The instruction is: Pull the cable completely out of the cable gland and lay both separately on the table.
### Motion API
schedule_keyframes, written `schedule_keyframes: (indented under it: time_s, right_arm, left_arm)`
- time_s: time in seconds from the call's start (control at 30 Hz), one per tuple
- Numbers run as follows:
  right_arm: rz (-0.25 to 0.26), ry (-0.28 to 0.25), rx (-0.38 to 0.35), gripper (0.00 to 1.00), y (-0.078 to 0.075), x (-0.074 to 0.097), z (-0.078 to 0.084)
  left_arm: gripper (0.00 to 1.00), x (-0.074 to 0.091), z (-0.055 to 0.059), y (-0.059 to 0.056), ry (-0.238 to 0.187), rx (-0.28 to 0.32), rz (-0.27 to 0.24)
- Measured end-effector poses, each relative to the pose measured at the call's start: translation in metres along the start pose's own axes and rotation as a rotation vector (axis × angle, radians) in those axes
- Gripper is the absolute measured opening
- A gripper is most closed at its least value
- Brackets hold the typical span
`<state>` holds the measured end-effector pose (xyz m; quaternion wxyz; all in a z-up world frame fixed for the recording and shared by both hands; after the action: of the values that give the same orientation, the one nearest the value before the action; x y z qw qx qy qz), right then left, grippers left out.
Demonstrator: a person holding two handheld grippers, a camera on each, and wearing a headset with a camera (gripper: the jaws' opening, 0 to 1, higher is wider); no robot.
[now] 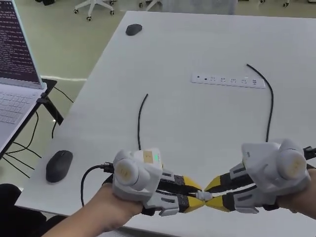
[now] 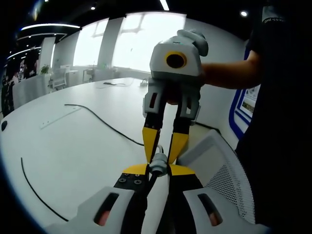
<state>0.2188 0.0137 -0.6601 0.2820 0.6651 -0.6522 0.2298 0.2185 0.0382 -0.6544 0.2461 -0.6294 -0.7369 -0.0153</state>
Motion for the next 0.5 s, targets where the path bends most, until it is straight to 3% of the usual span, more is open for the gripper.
schedule_keyframes:
  time_s: [0.17, 0.23, 0.33, 0.5]
  right_arm:
    - [-0.036, -0.043, -0.141, 0.15, -0.001, 0.008, 0.002]
    - [-0.066, -0.081, -0.263, 0.17, -0.002, 0.013, 0.000]
    - [-0.088, -0.125, -0.373, 0.18, -0.007, 0.018, -0.004]
    - [-0.143, -0.168, -0.487, 0.17, -0.013, 0.023, -0.006]
  left_arm:
    - [0.15, 0.000, 0.000, 0.000, 0.011, -0.013, 0.004]
    - [0.15, 0.000, -0.003, 0.001, 0.005, -0.005, 0.004]
    - [0.15, 0.000, -0.006, 0.000, 0.008, -0.021, 0.001]
    - [0.15, 0.000, -0.014, -0.003, 0.012, -0.068, 0.010]
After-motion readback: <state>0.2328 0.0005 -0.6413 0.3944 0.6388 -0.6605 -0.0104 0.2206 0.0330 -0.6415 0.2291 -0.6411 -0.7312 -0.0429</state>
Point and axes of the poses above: the centre of the closed fingertips' face, and the gripper's own axes: x roughly backward along the fingers, y roughly to its left, z roughly out of its underside, the point moved 2 cm from there along x, roughly backward along the fingers, and after that the axes turned 8 degrees about z, right-handed, at the moved point
